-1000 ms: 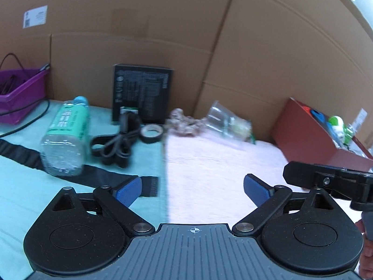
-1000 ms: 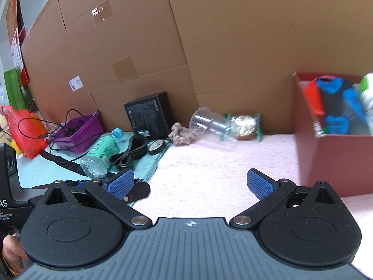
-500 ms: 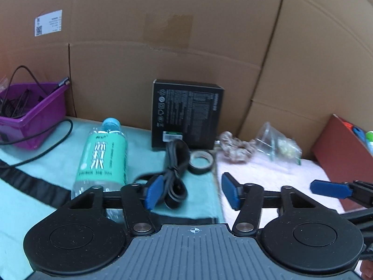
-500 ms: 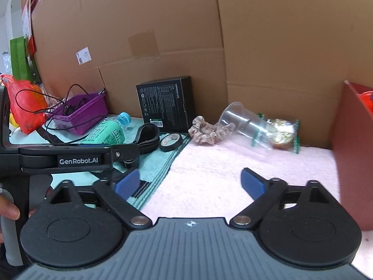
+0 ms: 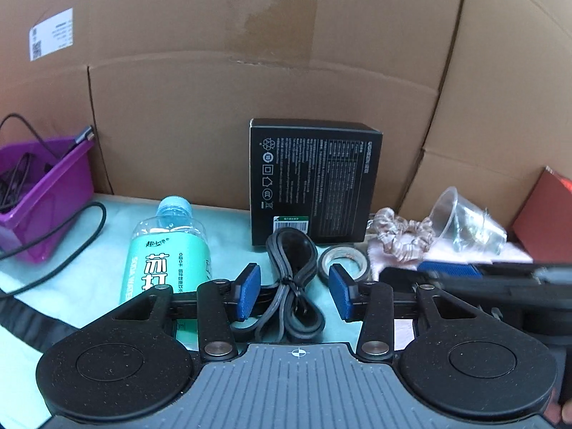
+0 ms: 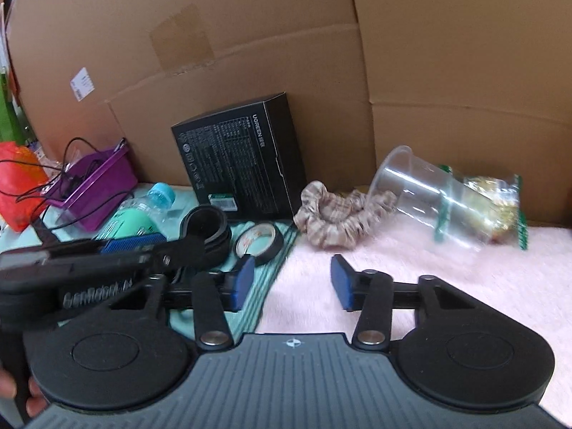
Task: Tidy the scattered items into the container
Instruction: 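Move both tools back to the black cable and tape roll, then grasp the black cable with the left tool while the right tool grasps the tape roll, then lift the black cable with the left tool while the right tool holds the tape, then carry the cable and tape roll over the red box with both tools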
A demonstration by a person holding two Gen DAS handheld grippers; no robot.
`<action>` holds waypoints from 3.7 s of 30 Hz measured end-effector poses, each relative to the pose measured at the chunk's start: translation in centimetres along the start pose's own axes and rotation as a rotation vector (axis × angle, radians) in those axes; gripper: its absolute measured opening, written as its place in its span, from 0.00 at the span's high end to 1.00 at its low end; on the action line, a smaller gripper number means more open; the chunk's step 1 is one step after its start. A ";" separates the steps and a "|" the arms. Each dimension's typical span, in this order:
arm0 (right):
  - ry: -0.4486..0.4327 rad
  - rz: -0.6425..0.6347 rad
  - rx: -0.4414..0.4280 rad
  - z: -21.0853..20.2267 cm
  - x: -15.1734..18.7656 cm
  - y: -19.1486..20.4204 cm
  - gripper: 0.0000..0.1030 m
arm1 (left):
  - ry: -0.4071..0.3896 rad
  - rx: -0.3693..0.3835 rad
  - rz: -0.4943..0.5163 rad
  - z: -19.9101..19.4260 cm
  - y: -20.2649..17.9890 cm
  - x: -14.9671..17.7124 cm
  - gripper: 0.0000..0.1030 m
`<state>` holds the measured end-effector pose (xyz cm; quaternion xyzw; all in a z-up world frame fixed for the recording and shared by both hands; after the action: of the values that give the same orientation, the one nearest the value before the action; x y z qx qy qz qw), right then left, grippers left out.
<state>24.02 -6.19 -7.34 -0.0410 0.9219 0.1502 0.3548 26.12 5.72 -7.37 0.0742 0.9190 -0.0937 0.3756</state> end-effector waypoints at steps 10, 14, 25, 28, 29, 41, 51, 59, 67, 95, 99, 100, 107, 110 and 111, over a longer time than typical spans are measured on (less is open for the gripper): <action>0.013 -0.023 0.002 2.9 -0.9 0.5 0.69 | -0.019 -0.073 0.058 0.9 0.0 0.0 0.53; 0.026 -0.082 -0.001 3.2 -0.6 0.8 0.77 | -0.010 -0.091 0.093 1.0 -0.3 0.2 0.74; 0.015 -0.142 -0.026 -1.4 1.2 1.2 0.91 | 0.011 0.052 0.079 -1.8 -3.5 1.6 1.00; 0.007 -0.139 -0.019 -3.5 2.1 0.5 0.91 | 0.031 0.047 0.117 -1.7 -5.2 2.9 1.00; 0.006 -0.136 -0.014 -3.9 2.4 0.3 0.91 | 0.038 0.041 0.125 -1.6 -5.7 3.3 1.00; 0.014 -0.101 0.032 -5.5 5.4 -2.2 0.89 | -0.064 -0.143 0.039 -1.3 -2.7 -0.1 0.32; 0.015 -0.076 0.027 -4.5 5.9 -3.1 0.83 | -0.004 -0.197 0.108 2.1 -2.4 1.2 0.29; 0.006 -0.077 0.026 -4.5 5.8 -3.1 0.80 | 0.043 -0.245 0.216 3.0 -3.6 2.0 0.79; 0.005 -0.101 0.032 -5.6 6.3 -2.4 0.86 | 0.060 -0.196 0.166 1.1 -3.7 3.1 0.81; -0.039 -0.101 0.049 -9.5 7.8 -2.0 0.88 | 0.056 -0.076 0.164 -3.4 -8.4 6.3 0.80; -0.026 -0.103 0.057 -8.6 7.9 -1.9 0.73 | 0.067 -0.064 0.160 -2.8 -8.3 6.5 0.79; -0.024 -0.104 0.060 -8.5 7.9 -1.9 0.72 | 0.067 -0.061 0.160 -2.8 -8.3 6.5 0.78; -0.017 -0.097 0.074 -7.4 7.2 -2.3 0.72 | 0.069 -0.061 0.164 -2.0 -8.5 6.4 0.71; -0.004 -0.099 0.080 -6.6 7.1 -2.3 0.72 | 0.073 -0.057 0.157 -1.6 -8.3 6.4 0.65; -0.002 -0.100 0.082 -6.4 7.1 -2.3 0.72 | 0.074 -0.052 0.151 -1.5 -8.2 6.4 0.61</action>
<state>15.05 -10.14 -8.08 -0.0723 0.9236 0.0944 0.3644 18.86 -1.52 -9.89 0.1370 0.9263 -0.0385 0.3489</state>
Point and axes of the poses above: each gripper's, at about its wrist camera, not at the fingertips, and z roughly the way its jaws point, y to its left, x to its underside, the point moved 9 cm from there along z, roughly the way its jaws point, and after that the axes turned 8 degrees about y, right-handed, at the moved point
